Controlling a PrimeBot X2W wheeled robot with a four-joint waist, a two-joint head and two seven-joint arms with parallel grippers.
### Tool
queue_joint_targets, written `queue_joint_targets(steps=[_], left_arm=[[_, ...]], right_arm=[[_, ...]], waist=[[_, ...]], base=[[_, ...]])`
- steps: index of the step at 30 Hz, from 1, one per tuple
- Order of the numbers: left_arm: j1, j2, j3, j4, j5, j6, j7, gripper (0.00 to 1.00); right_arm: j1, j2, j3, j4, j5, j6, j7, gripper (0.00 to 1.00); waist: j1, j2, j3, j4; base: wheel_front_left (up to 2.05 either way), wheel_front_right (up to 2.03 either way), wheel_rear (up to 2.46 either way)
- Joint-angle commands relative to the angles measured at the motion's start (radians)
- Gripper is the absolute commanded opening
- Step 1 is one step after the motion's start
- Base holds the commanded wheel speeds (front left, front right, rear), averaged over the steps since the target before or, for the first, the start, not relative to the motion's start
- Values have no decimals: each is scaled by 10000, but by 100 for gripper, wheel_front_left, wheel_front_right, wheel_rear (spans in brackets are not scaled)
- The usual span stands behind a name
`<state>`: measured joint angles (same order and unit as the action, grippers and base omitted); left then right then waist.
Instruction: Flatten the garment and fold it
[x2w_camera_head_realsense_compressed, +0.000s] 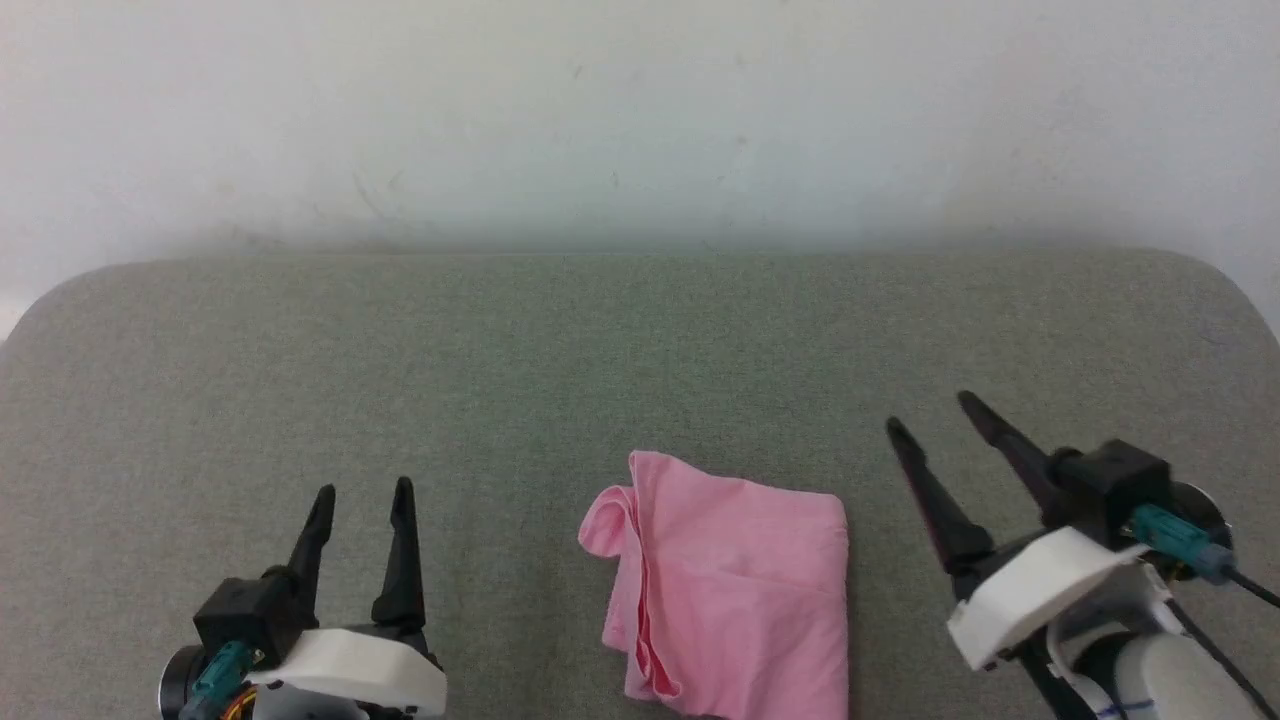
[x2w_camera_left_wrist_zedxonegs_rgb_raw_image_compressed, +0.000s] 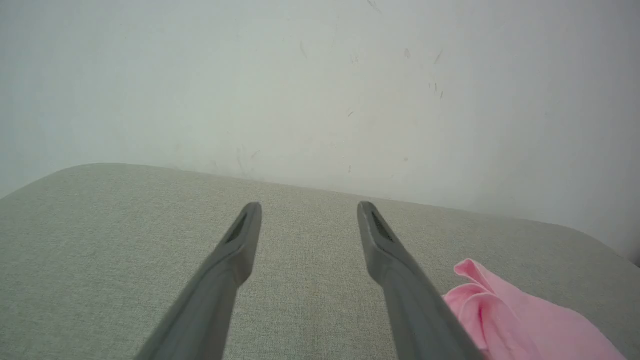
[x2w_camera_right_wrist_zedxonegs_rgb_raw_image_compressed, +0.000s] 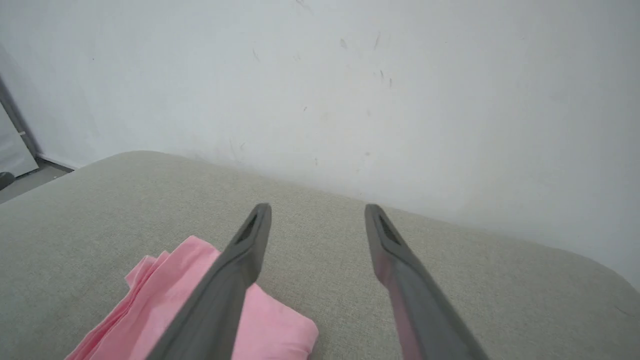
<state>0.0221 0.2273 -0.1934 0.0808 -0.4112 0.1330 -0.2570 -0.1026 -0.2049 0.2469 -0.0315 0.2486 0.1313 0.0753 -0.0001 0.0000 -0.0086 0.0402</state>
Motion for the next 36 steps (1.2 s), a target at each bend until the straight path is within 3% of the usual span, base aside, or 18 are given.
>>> queue_joint_targets(steps=[1, 9, 12, 15, 19, 22, 30, 33, 34, 35, 36], left_arm=[[140, -18, 118, -42, 37, 4, -47, 100], [226, -97, 428, -28, 79, -60, -47, 100], [221, -147, 505, -9, 108, -87, -47, 100], [232, -187, 552, -7, 149, -112, -47, 100], [197, -202, 546, 41, 205, -200, -47, 100], [103, -191, 508, 85, 265, -297, -47, 100], [-78, -222, 519, 226, 367, -474, -47, 100], [-127, -282, 475, 259, 422, -504, -47, 100], [-143, -299, 472, 266, 433, -512, -47, 100], [-157, -312, 471, 272, 443, -523, -47, 100], [-169, -321, 477, 281, 453, -534, -47, 100]], right_arm=[[450, 189, -653, -292, -146, -6, -79, 100], [1768, 1001, -3873, -441, 566, -6, 546, 100], [1863, 1122, -4593, 68, 1222, -6, 1255, 100], [1765, 1226, -4837, 854, 2367, -6, 2671, 100], [1465, 1343, -4545, 1937, 4092, -6, 5102, 100], [1040, 1472, -4133, 2525, 5536, -6, 6254, 100], [-285, 1542, -2304, 4279, 7851, -6, 6205, 100], [-700, 1543, -1595, 5109, 7907, -6, 5950, 100], [-829, 1544, -1403, 5367, 7873, -6, 5887, 95], [-959, 1544, -1249, 5565, 7886, -6, 5799, 42], [-1084, 1544, -1114, 5705, 7855, -6, 5673, 6]], waist=[[1, 0, -45, -143], [1, 0, 14, -355], [1, 0, 54, -373], [1, 0, 110, -372], [1, 0, 206, -300], [1, 0, 290, -147], [1, 0, 408, 205], [1, 0, 452, 323], [1, 0, 468, 344], [1, 0, 483, 365], [1, 0, 495, 381]], base=[[0, 0, 0], [0, 0, 0], [0, 0, 0], [0, 0, 0], [0, 0, 0], [0, 0, 0], [0, 0, 0], [0, 0, 0], [0, 0, 0], [0, 0, 0], [0, 0, 0]])
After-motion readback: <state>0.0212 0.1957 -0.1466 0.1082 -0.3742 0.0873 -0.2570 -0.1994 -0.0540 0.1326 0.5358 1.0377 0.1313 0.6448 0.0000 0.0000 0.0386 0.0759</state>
